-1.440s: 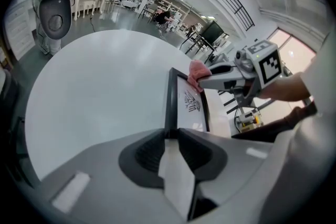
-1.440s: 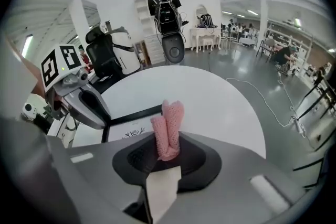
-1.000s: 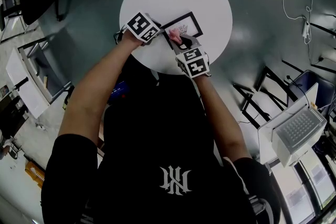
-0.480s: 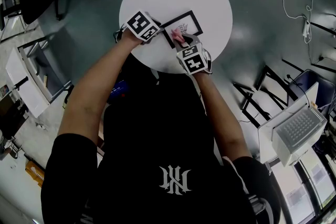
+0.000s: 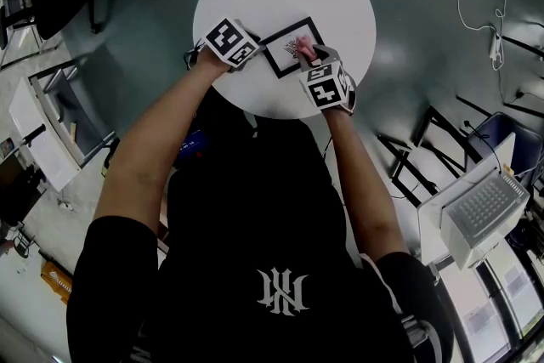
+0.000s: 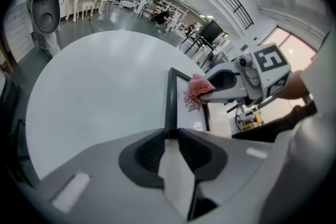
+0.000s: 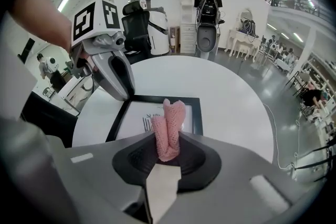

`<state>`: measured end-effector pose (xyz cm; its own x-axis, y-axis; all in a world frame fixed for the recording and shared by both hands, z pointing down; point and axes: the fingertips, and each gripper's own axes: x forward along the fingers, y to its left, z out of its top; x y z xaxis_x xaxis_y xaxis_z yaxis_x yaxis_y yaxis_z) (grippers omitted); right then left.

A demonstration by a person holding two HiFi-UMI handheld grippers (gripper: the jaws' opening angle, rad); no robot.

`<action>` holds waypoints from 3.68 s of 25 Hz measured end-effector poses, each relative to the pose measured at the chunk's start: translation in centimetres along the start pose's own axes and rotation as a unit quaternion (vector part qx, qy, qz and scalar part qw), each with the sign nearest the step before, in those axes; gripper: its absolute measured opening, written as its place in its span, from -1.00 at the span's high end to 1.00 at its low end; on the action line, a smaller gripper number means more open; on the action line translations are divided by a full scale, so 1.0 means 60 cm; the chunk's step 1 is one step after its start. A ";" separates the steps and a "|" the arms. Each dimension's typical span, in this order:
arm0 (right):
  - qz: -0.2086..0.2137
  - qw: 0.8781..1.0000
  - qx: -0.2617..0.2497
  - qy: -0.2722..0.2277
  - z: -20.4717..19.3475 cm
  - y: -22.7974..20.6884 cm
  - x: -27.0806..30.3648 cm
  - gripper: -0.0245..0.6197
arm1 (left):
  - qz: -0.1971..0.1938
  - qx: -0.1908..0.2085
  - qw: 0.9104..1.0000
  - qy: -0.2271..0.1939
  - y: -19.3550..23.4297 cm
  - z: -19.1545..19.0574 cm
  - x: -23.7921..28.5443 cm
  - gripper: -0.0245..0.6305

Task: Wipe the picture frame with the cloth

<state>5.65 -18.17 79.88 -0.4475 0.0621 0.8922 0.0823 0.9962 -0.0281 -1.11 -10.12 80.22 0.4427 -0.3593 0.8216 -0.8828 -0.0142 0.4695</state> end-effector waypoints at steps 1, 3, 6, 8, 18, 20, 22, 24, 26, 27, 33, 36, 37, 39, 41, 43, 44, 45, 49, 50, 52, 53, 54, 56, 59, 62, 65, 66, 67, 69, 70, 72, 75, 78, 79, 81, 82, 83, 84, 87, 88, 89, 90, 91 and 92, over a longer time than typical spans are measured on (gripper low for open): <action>-0.006 1.000 -0.003 -0.001 0.000 -0.005 0.000 0.67 | 0.000 0.000 1.000 0.000 0.000 0.000 0.000 0.68; -0.020 1.000 -0.015 0.001 -0.001 -0.016 -0.002 0.67 | 0.001 -0.001 1.000 0.000 0.000 0.000 0.001 0.68; -0.041 0.999 -0.029 0.003 -0.002 -0.032 -0.008 0.67 | 0.001 0.000 1.000 0.000 -0.002 0.001 0.002 0.68; -0.052 0.998 -0.028 -0.002 -0.001 -0.043 -0.012 0.67 | 0.001 0.002 1.000 -0.001 -0.002 0.002 0.002 0.68; -0.063 0.980 0.162 -0.098 -0.001 -0.092 -0.051 0.68 | 0.002 0.002 1.000 -0.002 0.000 -0.002 0.002 0.68; -0.013 0.984 0.136 -0.117 0.023 -0.061 -0.058 0.68 | 0.001 0.003 1.000 -0.002 0.001 -0.002 0.000 0.68; 0.054 0.987 0.092 -0.119 0.045 -0.005 -0.058 0.68 | 0.000 0.002 1.000 -0.002 0.004 -0.002 -0.001 0.68; 0.105 0.987 0.046 -0.112 0.052 0.055 -0.048 0.68 | -0.001 0.000 1.000 -0.001 0.004 -0.001 0.000 0.67; 0.137 0.985 0.024 -0.101 0.053 0.105 -0.040 0.68 | -0.002 -0.001 1.000 -0.001 0.004 -0.001 0.000 0.68; 0.148 0.984 0.023 -0.097 0.052 0.125 -0.035 0.68 | -0.003 -0.001 1.000 -0.001 0.003 -0.001 0.000 0.68; 0.168 0.984 0.014 -0.061 0.023 0.167 -0.012 0.68 | -0.004 0.003 1.000 0.001 0.002 0.000 0.000 0.67; 0.155 0.987 0.017 -0.047 0.002 0.147 -0.007 0.67 | -0.003 0.005 1.000 0.002 0.000 -0.001 0.000 0.68; 0.153 0.987 0.019 -0.048 -0.001 0.141 -0.008 0.68 | -0.002 0.005 1.000 0.003 0.000 -0.001 0.001 0.68; 0.147 0.988 0.016 -0.050 -0.005 0.129 -0.010 0.68 | -0.002 0.007 1.000 0.004 0.000 -0.001 0.001 0.68; 0.137 0.989 0.008 -0.050 -0.007 0.115 -0.012 0.68 | -0.003 0.008 1.000 0.006 0.000 -0.001 0.001 0.67; 0.126 0.991 0.006 -0.049 -0.008 0.100 -0.013 0.68 | -0.004 0.009 1.000 0.007 0.000 0.000 0.001 0.67; 0.120 0.992 0.007 -0.049 -0.007 0.092 -0.013 0.68 | -0.004 0.010 1.000 0.007 0.001 0.000 0.001 0.67; 0.113 0.992 0.009 -0.049 -0.007 0.084 -0.013 0.68 | -0.004 0.010 1.000 0.007 0.001 0.000 0.001 0.67; 0.081 0.996 0.011 -0.047 -0.007 0.043 -0.015 0.68 | -0.005 0.011 1.000 0.008 -0.002 -0.001 0.002 0.67; 0.073 0.996 0.011 -0.046 -0.006 0.032 -0.015 0.67 | -0.005 0.012 1.000 0.009 -0.002 -0.001 0.003 0.67; 0.057 0.997 0.015 -0.045 -0.003 0.007 -0.016 0.68 | -0.005 0.012 1.000 0.010 -0.003 -0.002 0.002 0.67; 0.047 0.998 0.017 -0.045 -0.002 -0.007 -0.016 0.67 | -0.005 0.012 1.000 0.011 -0.003 -0.003 0.002 0.67; 0.036 0.998 0.019 -0.045 -0.001 -0.022 -0.017 0.67 | -0.005 0.013 1.000 0.011 -0.003 -0.003 0.002 0.67; 0.012 0.999 0.016 -0.044 0.000 -0.052 -0.020 0.68 | -0.004 0.013 1.000 0.011 -0.003 -0.002 0.002 0.67; -0.014 0.999 0.014 -0.044 -0.004 -0.082 -0.026 0.67 | -0.003 0.012 1.000 0.009 -0.004 -0.002 0.003 0.67; -0.043 0.997 0.042 -0.044 -0.019 -0.111 -0.033 0.67 | -0.003 0.010 1.000 0.007 -0.003 -0.002 0.003 0.67; -0.066 0.993 0.089 -0.049 -0.035 -0.134 -0.045 0.68 | -0.003 0.005 1.000 0.004 0.000 0.000 0.003 0.67; -0.062 0.991 0.103 -0.060 -0.033 -0.135 -0.051 0.68 | -0.004 0.001 1.000 0.002 0.002 0.001 0.002 0.68; -0.050 0.989 0.116 -0.077 -0.025 -0.130 -0.059 0.68 | -0.004 -0.005 1.000 -0.001 0.005 0.002 0.000 0.68; -0.014 0.983 0.136 -0.122 0.002 -0.112 -0.085 0.68 | -0.001 -0.005 1.000 0.000 0.009 -0.004 -0.008 0.68; 0.002 0.979 0.144 -0.146 0.017 -0.102 -0.105 0.68 | 0.002 0.004 1.000 0.007 0.008 -0.011 -0.014 0.70; 0.030 0.967 0.155 -0.198 0.053 -0.090 -0.154 0.68 | 0.005 0.032 0.999 0.023 0.002 -0.019 -0.033 0.69; 0.094 0.937 0.172 -0.290 0.120 -0.070 -0.247 0.68 | 0.001 0.058 0.998 -0.008 -0.016 0.008 -0.095 0.69; 0.178 0.892 0.159 -0.383 0.195 -0.037 -0.364 0.68 | -0.006 0.078 0.993 -0.093 -0.057 0.075 -0.191 0.69; 0.195 0.879 0.149 -0.408 0.217 -0.028 -0.402 0.68 | -0.011 0.087 0.988 -0.124 -0.077 0.101 -0.224 0.69; 0.217 0.859 0.125 -0.447 0.255 -0.012 -0.473 0.68 | -0.017 0.105 0.977 -0.183 -0.122 0.150 -0.291 0.73; 0.223 0.851 0.111 -0.462 0.273 -0.003 -0.507 0.68 | -0.016 0.114 0.971 -0.208 -0.143 0.171 -0.325 0.79; 0.228 0.845 0.095 -0.475 0.292 0.006 -0.539 0.68 | -0.014 0.125 0.965 -0.230 -0.162 0.192 -0.359 0.84; 0.229 0.840 0.079 -0.486 0.310 0.015 -0.569 0.68 | -0.011 0.139 0.958 -0.251 -0.181 0.210 -0.394 0.86; 0.219 0.825 0.036 -0.520 0.343 0.039 -0.658 0.68 | -0.026 0.172 0.931 -0.320 -0.247 0.258 -0.494 0.92; 0.211 0.820 0.022 -0.532 0.348 0.047 -0.686 0.68 | -0.040 0.177 0.921 -0.344 -0.268 0.271 -0.523 0.92; 0.202 0.816 0.009 -0.542 0.353 0.055 -0.711 0.68 | -0.054 0.180 0.911 -0.366 -0.285 0.281 -0.549 0.92; 0.193 0.813 -0.002 -0.550 0.356 0.065 -0.734 0.68 | -0.065 0.182 0.903 -0.385 -0.298 0.286 -0.571 0.92; 0.183 0.811 -0.011 -0.555 0.357 0.077 -0.753 0.68 | -0.073 0.185 0.896 -0.398 -0.309 0.285 -0.588 0.92; 0.174 0.810 -0.018 -0.560 0.358 0.089 -0.770 0.68 | -0.080 0.188 0.889 -0.409 -0.319 0.279 -0.604 0.92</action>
<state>7.62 -14.39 28.81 -0.9169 0.3750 -0.1367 0.3940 0.9051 -0.1597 -2.90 -12.48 36.06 0.4403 -0.8814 0.1714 -0.8771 -0.3813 0.2922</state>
